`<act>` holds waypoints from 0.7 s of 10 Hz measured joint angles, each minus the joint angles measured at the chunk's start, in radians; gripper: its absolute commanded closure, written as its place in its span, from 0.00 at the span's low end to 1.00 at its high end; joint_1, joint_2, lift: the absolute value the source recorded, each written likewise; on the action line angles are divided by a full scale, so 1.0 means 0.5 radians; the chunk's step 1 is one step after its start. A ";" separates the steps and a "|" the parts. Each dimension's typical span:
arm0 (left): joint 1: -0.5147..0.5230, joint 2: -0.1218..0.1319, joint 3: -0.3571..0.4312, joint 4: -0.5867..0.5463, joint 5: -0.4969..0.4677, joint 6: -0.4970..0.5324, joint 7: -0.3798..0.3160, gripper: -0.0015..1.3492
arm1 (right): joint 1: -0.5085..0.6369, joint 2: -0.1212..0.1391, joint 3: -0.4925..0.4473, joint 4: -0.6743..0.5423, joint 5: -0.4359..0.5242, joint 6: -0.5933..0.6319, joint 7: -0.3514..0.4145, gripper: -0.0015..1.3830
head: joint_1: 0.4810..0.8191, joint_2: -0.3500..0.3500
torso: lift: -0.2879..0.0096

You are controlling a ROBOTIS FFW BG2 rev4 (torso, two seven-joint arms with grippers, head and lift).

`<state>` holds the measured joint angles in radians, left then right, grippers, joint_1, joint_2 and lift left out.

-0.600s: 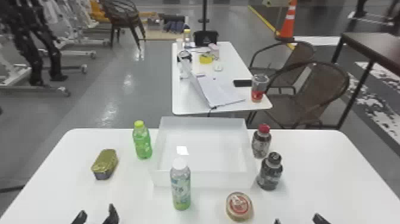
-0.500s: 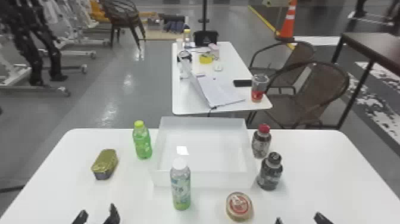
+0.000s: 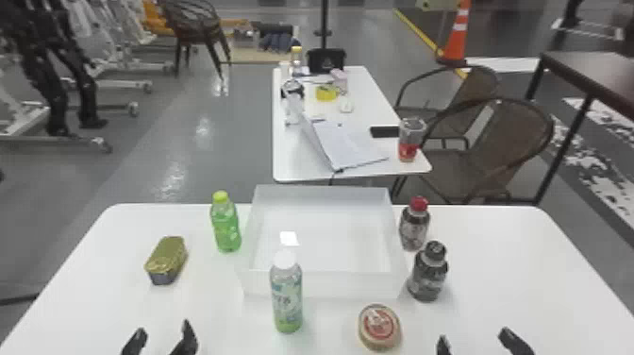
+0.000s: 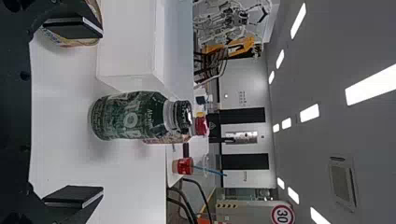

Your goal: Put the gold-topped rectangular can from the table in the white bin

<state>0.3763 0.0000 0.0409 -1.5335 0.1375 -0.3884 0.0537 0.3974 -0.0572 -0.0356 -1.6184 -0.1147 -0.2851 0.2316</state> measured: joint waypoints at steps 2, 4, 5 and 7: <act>-0.005 0.000 0.023 0.009 -0.025 0.038 0.000 0.38 | -0.008 0.001 0.001 0.008 -0.004 0.000 0.000 0.08 | 0.20 0.50 | 0.63; -0.035 0.000 0.064 0.018 -0.097 0.117 0.000 0.37 | -0.010 0.001 0.002 0.012 -0.006 0.000 0.000 0.08 | 0.20 0.50 | 0.63; -0.070 0.000 0.087 0.046 -0.124 0.137 0.003 0.37 | -0.010 0.001 0.003 0.012 -0.007 0.000 0.001 0.08 | 0.20 0.50 | 0.63; -0.167 0.000 0.140 0.131 -0.162 0.143 0.031 0.37 | -0.010 0.001 0.006 0.014 -0.007 0.000 0.003 0.08 | 0.20 0.50 | 0.63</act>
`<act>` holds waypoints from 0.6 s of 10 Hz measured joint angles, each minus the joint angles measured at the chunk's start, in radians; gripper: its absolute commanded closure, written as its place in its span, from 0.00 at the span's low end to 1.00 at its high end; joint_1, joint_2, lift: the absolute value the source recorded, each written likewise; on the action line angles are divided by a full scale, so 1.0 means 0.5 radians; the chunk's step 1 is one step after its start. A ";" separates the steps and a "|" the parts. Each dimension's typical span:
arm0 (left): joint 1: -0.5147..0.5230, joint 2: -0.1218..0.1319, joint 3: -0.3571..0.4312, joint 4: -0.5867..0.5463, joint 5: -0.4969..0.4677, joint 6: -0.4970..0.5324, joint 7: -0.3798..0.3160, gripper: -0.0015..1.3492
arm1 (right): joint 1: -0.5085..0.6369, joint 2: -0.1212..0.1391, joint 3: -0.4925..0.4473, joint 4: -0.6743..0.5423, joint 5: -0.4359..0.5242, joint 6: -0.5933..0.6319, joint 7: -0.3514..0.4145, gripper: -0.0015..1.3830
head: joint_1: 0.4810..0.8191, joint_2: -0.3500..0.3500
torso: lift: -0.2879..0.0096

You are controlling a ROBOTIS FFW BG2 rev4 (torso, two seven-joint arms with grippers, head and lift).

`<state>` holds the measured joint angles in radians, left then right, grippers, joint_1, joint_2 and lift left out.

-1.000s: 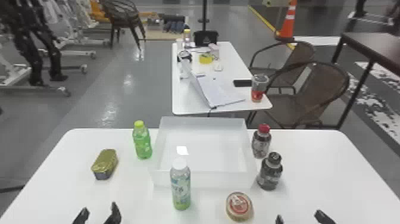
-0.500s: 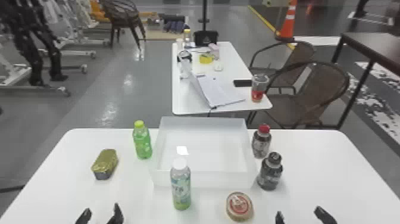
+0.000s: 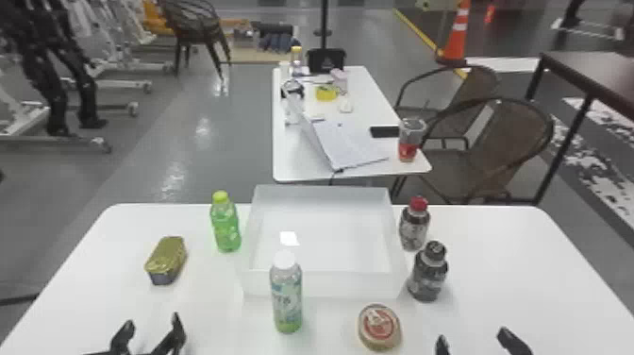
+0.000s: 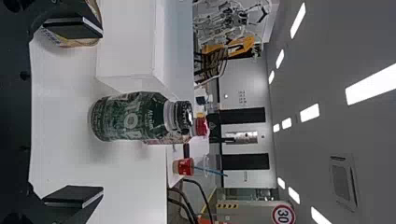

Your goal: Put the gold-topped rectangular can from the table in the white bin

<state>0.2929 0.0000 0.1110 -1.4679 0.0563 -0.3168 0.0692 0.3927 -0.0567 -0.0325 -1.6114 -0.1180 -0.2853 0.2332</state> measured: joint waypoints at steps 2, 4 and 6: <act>-0.134 0.016 0.039 0.138 0.064 -0.012 -0.093 0.38 | -0.001 0.002 0.001 0.002 0.000 0.000 0.004 0.08 | 0.20 0.50 | 0.63; -0.277 0.120 0.053 0.287 0.168 0.014 -0.253 0.38 | -0.008 0.008 0.001 0.008 0.003 0.000 0.018 0.08 | 0.20 0.50 | 0.63; -0.374 0.181 0.087 0.367 0.171 0.080 -0.319 0.37 | -0.011 0.015 0.001 0.015 0.008 0.000 0.030 0.08 | 0.20 0.50 | 0.63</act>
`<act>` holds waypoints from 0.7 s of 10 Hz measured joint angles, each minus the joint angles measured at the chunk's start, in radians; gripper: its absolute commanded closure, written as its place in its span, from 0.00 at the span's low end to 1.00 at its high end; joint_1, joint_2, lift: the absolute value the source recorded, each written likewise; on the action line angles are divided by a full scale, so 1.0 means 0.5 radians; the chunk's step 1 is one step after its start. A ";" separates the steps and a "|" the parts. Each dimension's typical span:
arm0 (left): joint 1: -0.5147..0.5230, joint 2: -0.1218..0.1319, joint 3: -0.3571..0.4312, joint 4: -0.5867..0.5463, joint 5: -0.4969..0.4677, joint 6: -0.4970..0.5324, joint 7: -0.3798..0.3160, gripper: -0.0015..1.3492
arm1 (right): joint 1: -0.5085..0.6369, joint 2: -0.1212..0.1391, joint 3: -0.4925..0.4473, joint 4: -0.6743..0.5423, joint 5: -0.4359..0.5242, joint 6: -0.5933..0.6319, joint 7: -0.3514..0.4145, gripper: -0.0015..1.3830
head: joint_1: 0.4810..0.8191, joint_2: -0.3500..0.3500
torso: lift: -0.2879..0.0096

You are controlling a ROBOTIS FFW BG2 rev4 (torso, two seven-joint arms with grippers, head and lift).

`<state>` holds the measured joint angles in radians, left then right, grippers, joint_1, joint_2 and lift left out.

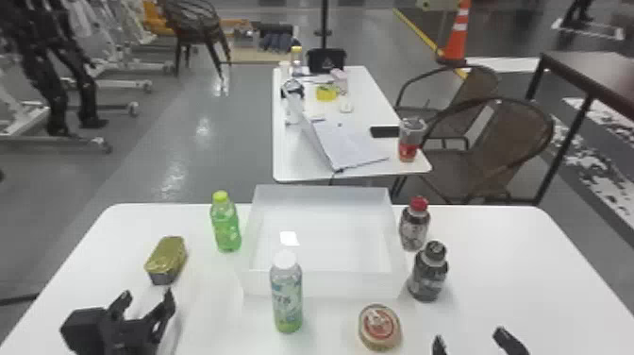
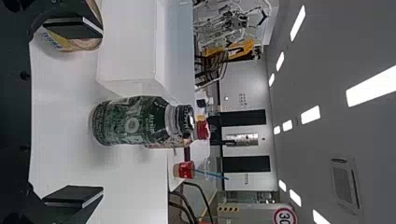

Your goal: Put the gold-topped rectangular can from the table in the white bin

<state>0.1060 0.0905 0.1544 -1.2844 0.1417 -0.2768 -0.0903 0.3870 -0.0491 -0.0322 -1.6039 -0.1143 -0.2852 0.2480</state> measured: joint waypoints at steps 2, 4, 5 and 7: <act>-0.104 -0.006 0.075 0.094 -0.055 0.077 -0.118 0.37 | -0.003 0.001 0.000 0.002 0.001 0.001 0.004 0.08 | 0.20 0.50 | 0.63; -0.221 -0.008 0.100 0.206 -0.113 0.112 -0.190 0.38 | -0.012 0.006 0.000 0.007 -0.001 0.001 0.021 0.08 | 0.20 0.50 | 0.63; -0.266 -0.001 0.104 0.242 -0.142 0.128 -0.201 0.38 | -0.016 0.014 0.000 0.012 0.002 0.001 0.030 0.08 | 0.20 0.50 | 0.63; -0.340 0.028 0.108 0.300 -0.194 0.161 -0.203 0.38 | -0.019 0.024 -0.003 0.020 0.005 0.001 0.043 0.08 | 0.20 0.50 | 0.63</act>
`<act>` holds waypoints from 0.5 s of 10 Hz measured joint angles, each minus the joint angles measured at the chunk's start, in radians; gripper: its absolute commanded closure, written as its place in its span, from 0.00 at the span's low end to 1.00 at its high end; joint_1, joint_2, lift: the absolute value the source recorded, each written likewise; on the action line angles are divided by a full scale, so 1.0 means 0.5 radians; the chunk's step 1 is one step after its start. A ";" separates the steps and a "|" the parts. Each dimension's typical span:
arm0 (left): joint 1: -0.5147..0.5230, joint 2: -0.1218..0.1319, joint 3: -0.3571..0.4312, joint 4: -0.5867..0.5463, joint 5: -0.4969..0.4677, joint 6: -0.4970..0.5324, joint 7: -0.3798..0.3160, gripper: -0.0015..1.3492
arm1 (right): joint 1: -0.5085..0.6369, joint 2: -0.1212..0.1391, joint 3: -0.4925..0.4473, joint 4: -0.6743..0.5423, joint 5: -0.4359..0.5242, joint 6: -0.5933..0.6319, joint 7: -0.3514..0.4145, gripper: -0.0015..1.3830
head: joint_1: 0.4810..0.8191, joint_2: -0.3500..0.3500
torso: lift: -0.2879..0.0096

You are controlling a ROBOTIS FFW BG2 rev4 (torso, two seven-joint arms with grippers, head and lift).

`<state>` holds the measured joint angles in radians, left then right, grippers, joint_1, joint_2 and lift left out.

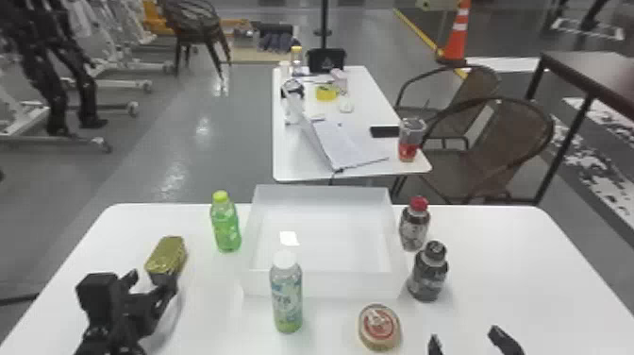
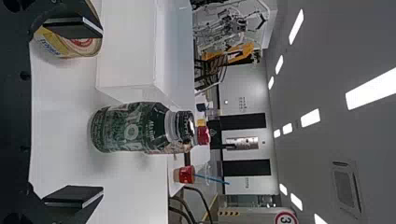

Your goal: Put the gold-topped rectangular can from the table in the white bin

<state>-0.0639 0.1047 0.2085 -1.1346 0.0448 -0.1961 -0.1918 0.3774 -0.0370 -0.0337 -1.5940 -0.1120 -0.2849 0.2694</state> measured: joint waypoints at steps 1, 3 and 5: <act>-0.037 0.015 0.000 0.033 -0.020 0.016 0.000 0.38 | 0.000 0.001 0.000 0.000 -0.001 0.000 0.001 0.08 | 0.20 0.50 | 0.63; -0.108 0.041 0.001 0.091 -0.055 0.044 -0.025 0.38 | -0.006 0.003 0.000 0.005 -0.008 0.000 0.007 0.08 | 0.20 0.50 | 0.63; -0.183 0.076 0.002 0.148 -0.100 0.092 -0.089 0.37 | -0.012 0.015 -0.002 0.018 -0.028 -0.001 0.020 0.08 | 0.20 0.50 | 0.63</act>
<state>-0.1555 0.1429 0.2095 -1.0604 -0.0054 -0.1503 -0.2364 0.3713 -0.0294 -0.0348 -1.5848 -0.1260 -0.2853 0.2793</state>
